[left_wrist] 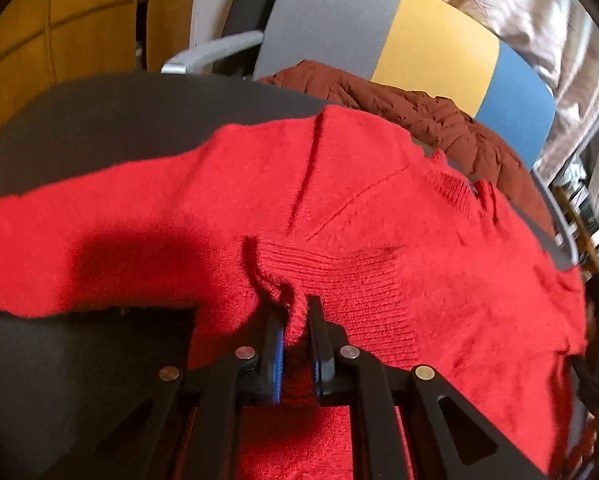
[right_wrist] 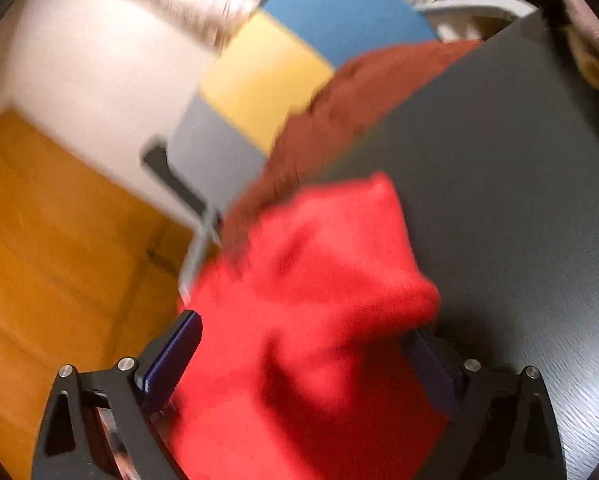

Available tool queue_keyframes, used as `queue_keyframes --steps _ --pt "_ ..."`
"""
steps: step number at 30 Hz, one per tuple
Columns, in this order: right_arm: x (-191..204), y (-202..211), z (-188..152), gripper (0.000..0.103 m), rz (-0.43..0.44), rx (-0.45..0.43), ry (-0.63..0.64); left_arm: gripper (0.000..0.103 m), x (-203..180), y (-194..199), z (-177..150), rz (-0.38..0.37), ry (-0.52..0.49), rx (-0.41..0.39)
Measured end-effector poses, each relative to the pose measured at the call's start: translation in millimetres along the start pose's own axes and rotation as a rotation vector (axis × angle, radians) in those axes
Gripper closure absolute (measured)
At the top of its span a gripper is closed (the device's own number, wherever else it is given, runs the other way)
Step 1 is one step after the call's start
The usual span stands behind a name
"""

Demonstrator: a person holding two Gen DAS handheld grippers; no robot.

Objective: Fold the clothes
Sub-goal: 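Release the sleeve with the right gripper and withdraw it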

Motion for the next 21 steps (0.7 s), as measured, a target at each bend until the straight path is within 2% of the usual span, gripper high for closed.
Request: queue_keyframes --steps 2,3,4,6,8,12,17,19,20,21 --pt "-2.3 9.4 -12.1 0.013 0.026 0.069 0.045 0.092 -0.6 2.6 0.5 0.011 -0.019 -0.012" --pt "-4.0 17.9 -11.1 0.015 0.027 0.074 0.059 0.092 -0.6 3.5 0.5 0.009 -0.022 -0.018" --pt "-6.3 25.7 -5.1 0.017 0.019 0.059 0.067 0.092 0.7 4.5 0.1 0.004 -0.022 -0.024" --pt "-11.5 36.9 11.6 0.029 -0.005 0.01 0.074 0.092 2.9 6.0 -0.8 -0.006 -0.019 -0.031" --pt "-15.9 36.3 34.6 0.032 -0.061 -0.023 0.094 0.092 4.8 7.6 -2.1 -0.013 -0.014 -0.037" --pt "-16.5 1.5 75.3 0.035 -0.201 0.006 0.174 0.092 6.9 8.9 -4.4 -0.021 -0.007 -0.048" --pt "-13.8 -58.2 93.0 0.036 -0.31 0.128 0.271 0.092 7.7 8.1 -6.2 -0.032 0.002 -0.06" --pt "-13.1 -70.6 88.2 0.061 -0.362 0.166 0.348 0.092 7.7 8.6 -7.0 -0.03 0.001 -0.064" --pt "-12.8 -76.7 85.9 0.079 -0.387 0.185 0.387 0.092 7.3 8.7 -7.1 -0.026 -0.003 -0.065" --pt "-9.8 -77.8 84.3 0.088 -0.412 0.183 0.424 0.092 5.1 9.7 -6.6 -0.019 -0.014 -0.066"
Point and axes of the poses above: each gripper's, at about its wrist camera, not at the fingertips, and y roughly against the way its jaws point, x to its left, z to its top, the point moved 4 cm from there along -y, roughly the way its jaws point, and after that the axes turned 2 degrees about -z, right-handed, at the moved point
